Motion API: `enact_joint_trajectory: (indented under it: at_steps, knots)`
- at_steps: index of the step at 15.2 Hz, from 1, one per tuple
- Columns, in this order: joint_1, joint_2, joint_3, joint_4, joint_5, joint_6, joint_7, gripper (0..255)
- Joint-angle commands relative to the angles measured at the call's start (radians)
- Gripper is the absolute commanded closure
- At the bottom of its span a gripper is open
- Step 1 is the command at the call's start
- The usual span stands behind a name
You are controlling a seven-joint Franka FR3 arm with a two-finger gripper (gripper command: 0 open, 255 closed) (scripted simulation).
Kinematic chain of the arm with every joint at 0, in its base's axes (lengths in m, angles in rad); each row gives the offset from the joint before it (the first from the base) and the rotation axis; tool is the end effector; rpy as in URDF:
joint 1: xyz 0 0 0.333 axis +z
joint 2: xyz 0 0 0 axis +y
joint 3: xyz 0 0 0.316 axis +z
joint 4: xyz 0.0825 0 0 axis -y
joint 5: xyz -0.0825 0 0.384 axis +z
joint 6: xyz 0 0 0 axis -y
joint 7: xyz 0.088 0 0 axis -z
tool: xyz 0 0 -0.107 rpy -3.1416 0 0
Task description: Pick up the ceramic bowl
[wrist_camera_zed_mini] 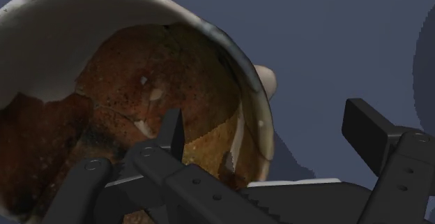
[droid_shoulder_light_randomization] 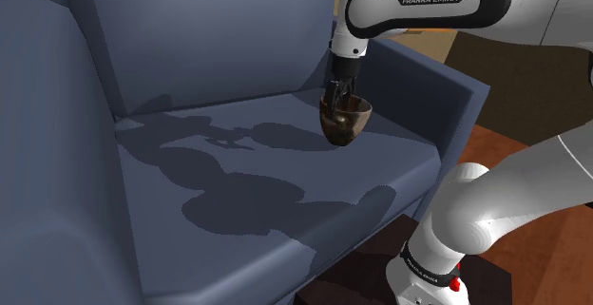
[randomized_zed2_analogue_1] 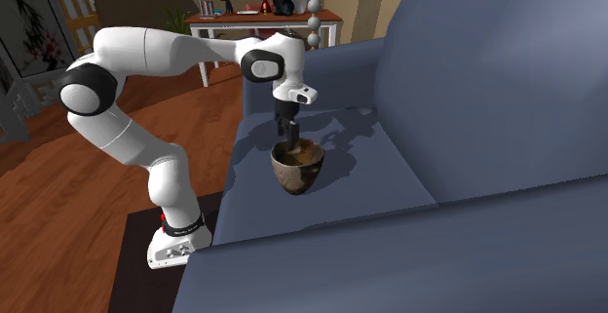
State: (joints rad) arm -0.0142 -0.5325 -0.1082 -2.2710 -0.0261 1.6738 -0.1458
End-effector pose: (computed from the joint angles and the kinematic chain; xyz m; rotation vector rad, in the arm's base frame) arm 0.3807 -0.0557 0.5505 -3.1021 -0.0678 0.0977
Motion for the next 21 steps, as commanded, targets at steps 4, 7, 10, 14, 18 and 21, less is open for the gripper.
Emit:
enact_joint_trajectory:
  at_steps: [4, 7, 10, 14, 18, 21]
  knots:
    - [-0.001, -0.001, -0.001, -0.048, -0.001, 0.047, -0.001, 0]
    - [-0.001, -0.002, -0.001, -0.049, -0.001, 0.047, -0.001, 255]
    - [-0.001, -0.003, -0.001, -0.048, -0.001, 0.046, -0.001, 255]
    - [-0.001, -0.001, -0.002, -0.047, -0.001, 0.047, -0.001, 255]
    - [0.0, 0.0, 0.0, 0.007, 0.0, -0.007, 0.0, 255]
    - [0.001, 0.003, 0.002, 0.05, 0.001, -0.046, 0.0, 255]
